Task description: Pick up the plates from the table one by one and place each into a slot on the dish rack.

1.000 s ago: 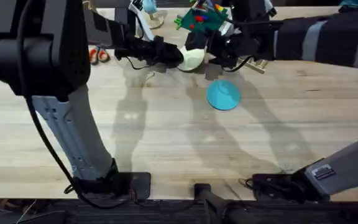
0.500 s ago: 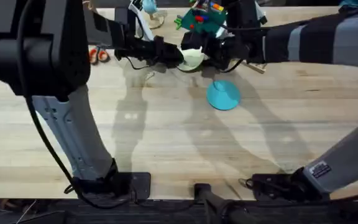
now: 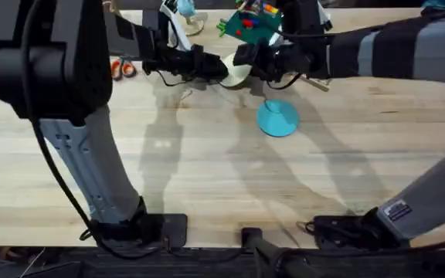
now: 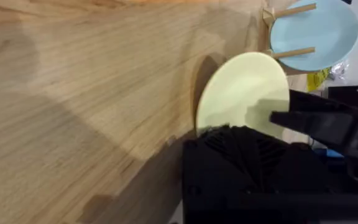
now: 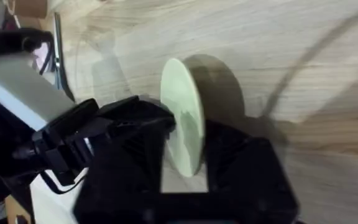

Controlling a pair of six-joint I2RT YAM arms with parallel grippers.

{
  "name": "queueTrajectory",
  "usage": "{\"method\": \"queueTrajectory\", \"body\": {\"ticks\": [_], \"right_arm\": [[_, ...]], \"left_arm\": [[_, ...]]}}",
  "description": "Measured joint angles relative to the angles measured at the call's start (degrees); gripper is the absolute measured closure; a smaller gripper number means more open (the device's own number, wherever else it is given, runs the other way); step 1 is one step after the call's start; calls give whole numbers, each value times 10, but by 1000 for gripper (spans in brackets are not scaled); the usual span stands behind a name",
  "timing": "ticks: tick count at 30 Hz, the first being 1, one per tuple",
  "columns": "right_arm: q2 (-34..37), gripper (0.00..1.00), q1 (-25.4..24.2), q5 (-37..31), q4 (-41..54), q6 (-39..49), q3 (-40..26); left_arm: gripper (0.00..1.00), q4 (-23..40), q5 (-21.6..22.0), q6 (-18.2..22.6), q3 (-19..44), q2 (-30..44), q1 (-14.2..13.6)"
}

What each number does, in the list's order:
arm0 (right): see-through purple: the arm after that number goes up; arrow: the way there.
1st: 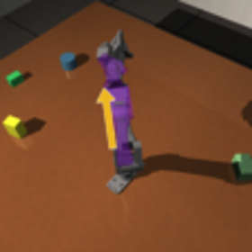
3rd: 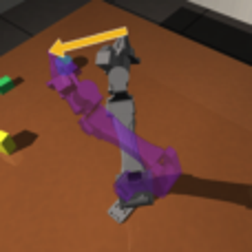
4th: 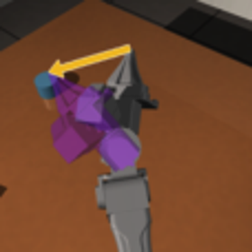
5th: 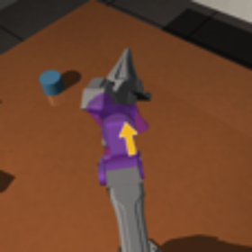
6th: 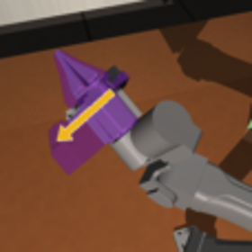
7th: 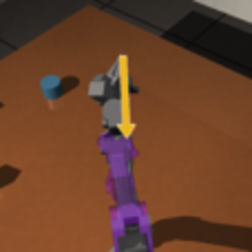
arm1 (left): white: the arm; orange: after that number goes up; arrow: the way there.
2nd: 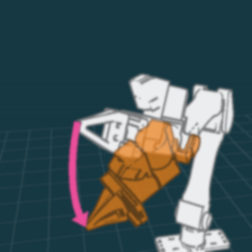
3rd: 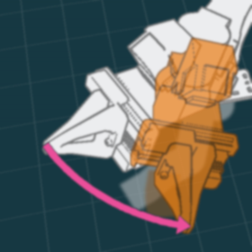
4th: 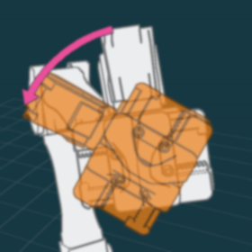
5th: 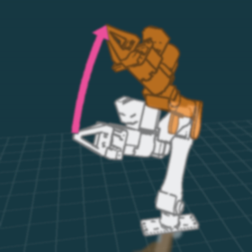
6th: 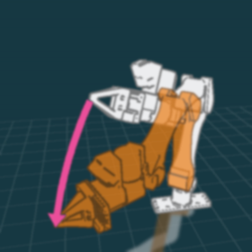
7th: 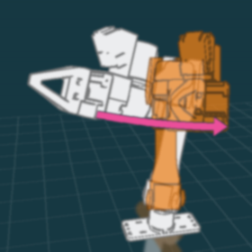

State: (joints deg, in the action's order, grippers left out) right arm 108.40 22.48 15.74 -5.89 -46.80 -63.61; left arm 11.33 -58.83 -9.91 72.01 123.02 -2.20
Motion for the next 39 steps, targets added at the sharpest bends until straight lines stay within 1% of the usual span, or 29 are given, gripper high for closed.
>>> {"method": "queueTrajectory", "body": {"ticks": [3, 5, 6, 17, 24, 27, 31, 34, 39], "right_arm": [[0, 848, -2, -7, 3, -2, 0], [0, 935, -3, -8, 3, -2, 0], [0, 957, -3, -7, 2, -3, 0], [0, 971, -3, -5, -1, -3, 0], [-3, 971, -3, -2, 1, 21, 0], [-18, 970, 0, -4, 14, 41, 0], [-51, 970, 1, -14, 51, 68, 0], [-74, 970, 2, -20, 83, 87, 0], [-132, 970, 2, -29, 145, 106, 0]], "left_arm": [[959, 0, -1, -2, 0, 0, 2], [959, 0, -1, -4, 0, 0, 4], [959, -1, -3, -5, 0, 0, 5], [960, 4, -3, -9, 1, 0, 6], [960, 20, -3, -9, 4, 0, 7], [960, 26, -5, -9, 4, 0, 8], [960, 42, 1, -8, 2, -7, 3], [960, 68, 21, -6, 1, -30, -4], [960, 128, 88, 15, -2, -115, -4]]}}
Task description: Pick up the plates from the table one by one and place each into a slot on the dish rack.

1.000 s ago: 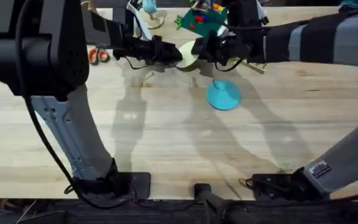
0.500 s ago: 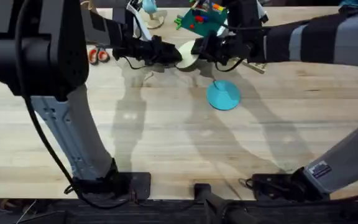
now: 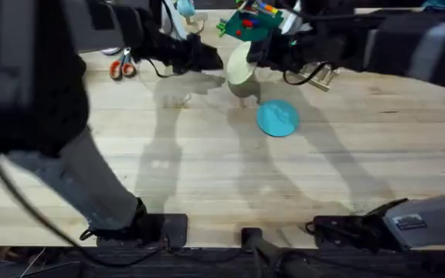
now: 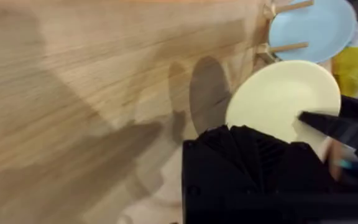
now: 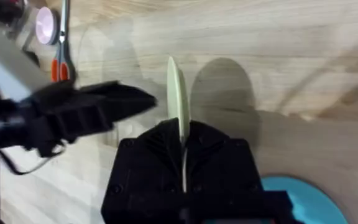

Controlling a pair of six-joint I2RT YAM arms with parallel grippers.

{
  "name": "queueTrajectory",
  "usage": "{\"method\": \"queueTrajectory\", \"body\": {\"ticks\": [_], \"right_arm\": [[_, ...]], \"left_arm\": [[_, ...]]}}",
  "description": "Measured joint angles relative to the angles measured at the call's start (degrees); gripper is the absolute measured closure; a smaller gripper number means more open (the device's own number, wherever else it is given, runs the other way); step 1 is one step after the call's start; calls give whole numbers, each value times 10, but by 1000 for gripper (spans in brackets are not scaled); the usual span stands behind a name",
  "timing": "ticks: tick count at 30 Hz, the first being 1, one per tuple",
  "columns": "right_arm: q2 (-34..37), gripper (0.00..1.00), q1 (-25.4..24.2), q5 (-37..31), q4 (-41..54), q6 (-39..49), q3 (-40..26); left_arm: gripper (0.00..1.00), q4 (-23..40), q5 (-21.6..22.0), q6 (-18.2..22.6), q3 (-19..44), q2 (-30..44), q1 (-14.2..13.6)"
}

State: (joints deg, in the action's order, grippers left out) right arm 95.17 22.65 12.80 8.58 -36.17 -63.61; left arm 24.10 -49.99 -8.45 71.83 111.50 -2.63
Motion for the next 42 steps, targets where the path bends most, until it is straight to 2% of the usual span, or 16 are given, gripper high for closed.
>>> {"method": "queueTrajectory", "body": {"ticks": [8, 16, 21, 27, 29, 34, 35, 42], "right_arm": [[-109, 971, 0, -62, 137, 50, 0], [-207, 971, -6, -120, 260, 85, -3], [-225, 971, -22, -133, 370, 92, -39], [-225, 971, -36, -162, 478, 92, -104], [-225, 971, -37, -179, 503, 90, -123], [-225, 971, -37, -216, 546, 77, -160], [-225, 971, -37, -225, 555, 72, -167], [-211, 971, -37, -278, 606, 40, -234]], "left_arm": [[960, 78, 100, 34, 0, -168, 2], [960, 184, 171, 108, 0, -292, 2], [960, 244, 196, 160, 0, -338, 2], [954, 271, 223, 204, 0, -380, 1], [865, 272, 240, 210, 0, -391, -2], [102, 274, 273, 218, 0, -403, -14], [29, 274, 276, 218, 0, -403, -15], [6, 274, 289, 220, -1, -403, -15]]}}
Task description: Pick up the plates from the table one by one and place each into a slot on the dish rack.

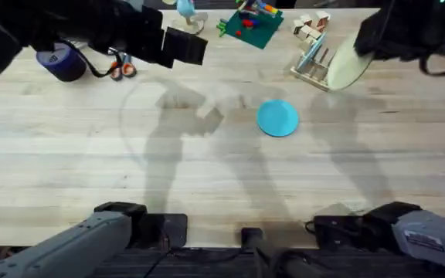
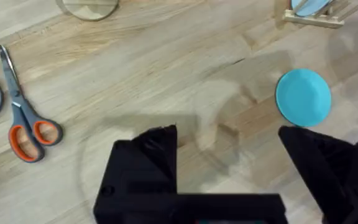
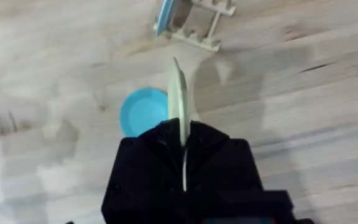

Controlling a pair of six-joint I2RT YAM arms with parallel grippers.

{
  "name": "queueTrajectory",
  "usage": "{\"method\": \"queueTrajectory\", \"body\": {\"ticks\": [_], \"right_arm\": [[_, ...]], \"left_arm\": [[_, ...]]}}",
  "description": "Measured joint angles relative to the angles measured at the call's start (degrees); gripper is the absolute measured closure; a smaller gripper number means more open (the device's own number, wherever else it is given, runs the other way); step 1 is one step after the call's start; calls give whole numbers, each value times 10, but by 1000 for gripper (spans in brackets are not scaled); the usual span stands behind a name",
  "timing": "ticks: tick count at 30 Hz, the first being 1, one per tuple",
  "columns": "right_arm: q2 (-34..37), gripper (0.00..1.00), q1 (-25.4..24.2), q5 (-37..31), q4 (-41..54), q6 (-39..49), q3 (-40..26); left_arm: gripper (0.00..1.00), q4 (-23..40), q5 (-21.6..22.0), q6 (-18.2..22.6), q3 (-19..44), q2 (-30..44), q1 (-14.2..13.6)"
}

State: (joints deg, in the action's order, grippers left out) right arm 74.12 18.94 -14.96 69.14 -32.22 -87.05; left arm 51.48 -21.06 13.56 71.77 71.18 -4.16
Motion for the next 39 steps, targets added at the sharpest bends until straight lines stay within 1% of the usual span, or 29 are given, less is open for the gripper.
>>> {"method": "queueTrajectory", "body": {"ticks": [5, 11, 12, 13, 20, 29, 35, 39], "right_arm": [[46, 971, 0, -42, 32, -27, -70], [119, 971, 0, -59, 38, -56, -143], [149, 971, 0, -63, 37, -67, -171], [156, 971, 0, -63, 37, -70, -176], [186, 971, 0, -65, 38, -93, -181], [189, 971, -7, -65, 35, -115, -182], [189, 971, -31, -65, 44, -174, -182], [189, 971, -49, -67, 44, -194, -182]], "left_arm": [[5, 0, 2, 0, 0, 0, 0], [5, 0, 2, 0, 0, 0, 0], [5, 0, 2, 0, 0, 0, 0], [5, 0, 2, 0, 0, 0, 0], [5, 0, 2, 0, 0, 0, 0], [5, 0, 2, 0, 0, 0, 0], [6, 0, 2, 0, 0, 0, 0], [6, 0, 3, 0, 0, 0, 0]]}}
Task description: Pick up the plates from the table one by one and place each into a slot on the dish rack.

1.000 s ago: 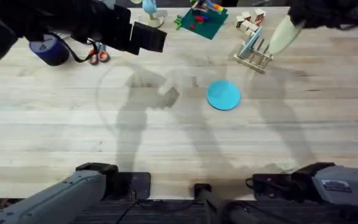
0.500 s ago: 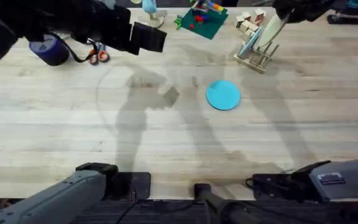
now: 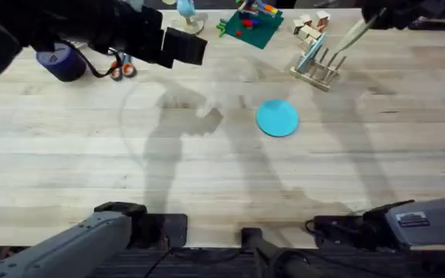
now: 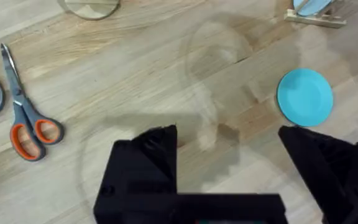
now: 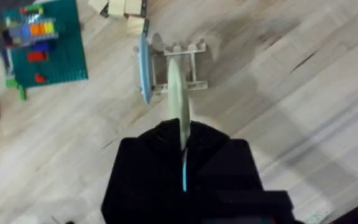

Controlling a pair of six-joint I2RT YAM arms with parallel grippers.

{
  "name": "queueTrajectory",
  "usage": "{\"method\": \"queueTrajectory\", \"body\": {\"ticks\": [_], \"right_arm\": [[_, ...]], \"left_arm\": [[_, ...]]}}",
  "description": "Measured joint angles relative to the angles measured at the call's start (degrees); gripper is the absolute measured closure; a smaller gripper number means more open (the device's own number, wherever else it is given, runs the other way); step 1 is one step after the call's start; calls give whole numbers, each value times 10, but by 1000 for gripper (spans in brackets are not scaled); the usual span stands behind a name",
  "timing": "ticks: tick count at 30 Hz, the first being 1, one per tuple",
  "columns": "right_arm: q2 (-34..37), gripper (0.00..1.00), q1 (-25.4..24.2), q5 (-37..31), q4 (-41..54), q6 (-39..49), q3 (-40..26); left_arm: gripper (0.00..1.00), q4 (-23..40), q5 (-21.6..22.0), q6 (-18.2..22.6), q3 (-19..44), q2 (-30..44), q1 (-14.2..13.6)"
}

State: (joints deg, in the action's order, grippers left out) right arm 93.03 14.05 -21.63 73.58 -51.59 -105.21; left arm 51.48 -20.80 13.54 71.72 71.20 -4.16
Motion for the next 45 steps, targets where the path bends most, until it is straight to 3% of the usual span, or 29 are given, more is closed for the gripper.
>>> {"method": "queueTrajectory", "body": {"ticks": [22, 45], "right_arm": [[95, 971, -16, 0, -35, 13, -1], [151, 971, -23, 7, -100, 41, -1]], "left_arm": [[5, 0, 1, 0, 0, 0, 0], [6, 0, 1, 0, 0, 0, 0]]}}
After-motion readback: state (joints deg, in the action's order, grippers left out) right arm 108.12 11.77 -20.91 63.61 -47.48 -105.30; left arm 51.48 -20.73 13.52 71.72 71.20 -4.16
